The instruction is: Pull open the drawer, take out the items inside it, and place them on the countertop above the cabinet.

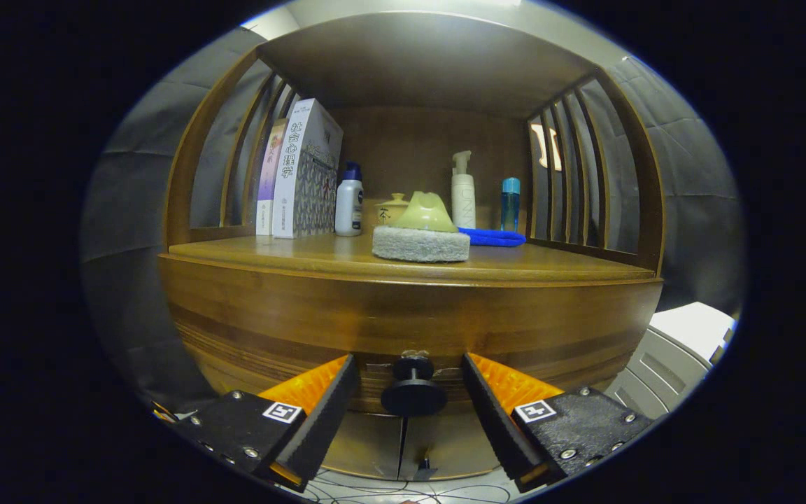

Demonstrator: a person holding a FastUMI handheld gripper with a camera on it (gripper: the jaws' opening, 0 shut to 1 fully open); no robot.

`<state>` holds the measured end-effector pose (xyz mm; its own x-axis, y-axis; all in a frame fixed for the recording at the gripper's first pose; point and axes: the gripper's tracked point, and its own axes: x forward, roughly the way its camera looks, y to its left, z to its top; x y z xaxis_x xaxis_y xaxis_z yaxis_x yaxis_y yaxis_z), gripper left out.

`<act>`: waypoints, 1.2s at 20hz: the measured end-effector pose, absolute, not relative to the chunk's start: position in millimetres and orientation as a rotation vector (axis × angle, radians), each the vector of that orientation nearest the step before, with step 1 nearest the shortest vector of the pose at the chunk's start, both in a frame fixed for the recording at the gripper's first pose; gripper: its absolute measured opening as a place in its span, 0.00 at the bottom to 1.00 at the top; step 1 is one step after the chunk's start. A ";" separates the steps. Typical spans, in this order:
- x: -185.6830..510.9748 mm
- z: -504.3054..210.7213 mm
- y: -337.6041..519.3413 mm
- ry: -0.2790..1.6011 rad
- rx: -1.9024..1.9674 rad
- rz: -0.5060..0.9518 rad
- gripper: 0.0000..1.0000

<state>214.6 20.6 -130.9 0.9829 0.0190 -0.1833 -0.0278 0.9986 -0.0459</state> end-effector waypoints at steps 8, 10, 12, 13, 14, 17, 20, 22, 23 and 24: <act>202.4 -116.2 20.2 0.189 -0.043 0.012 0.95; 189.7 -96.6 14.6 0.175 -0.012 -0.005 0.95; 175.4 -70.8 11.0 0.149 0.000 -0.021 0.95; 169.1 -56.3 9.0 0.134 -0.006 -0.029 0.95; 147.1 -39.1 8.7 0.117 -0.018 -0.031 0.95; 118.1 -0.5 8.8 0.075 -0.041 -0.029 0.95; 83.1 24.6 14.9 0.038 -0.035 -0.027 0.95; 60.1 34.0 21.4 0.024 -0.029 -0.024 0.95; 50.3 37.7 25.1 0.020 -0.031 -0.019 0.95; 40.3 40.5 27.3 0.016 -0.034 -0.017 0.95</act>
<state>40.3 27.3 40.5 0.9997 -0.0177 -0.0160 0.0171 0.9993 -0.0345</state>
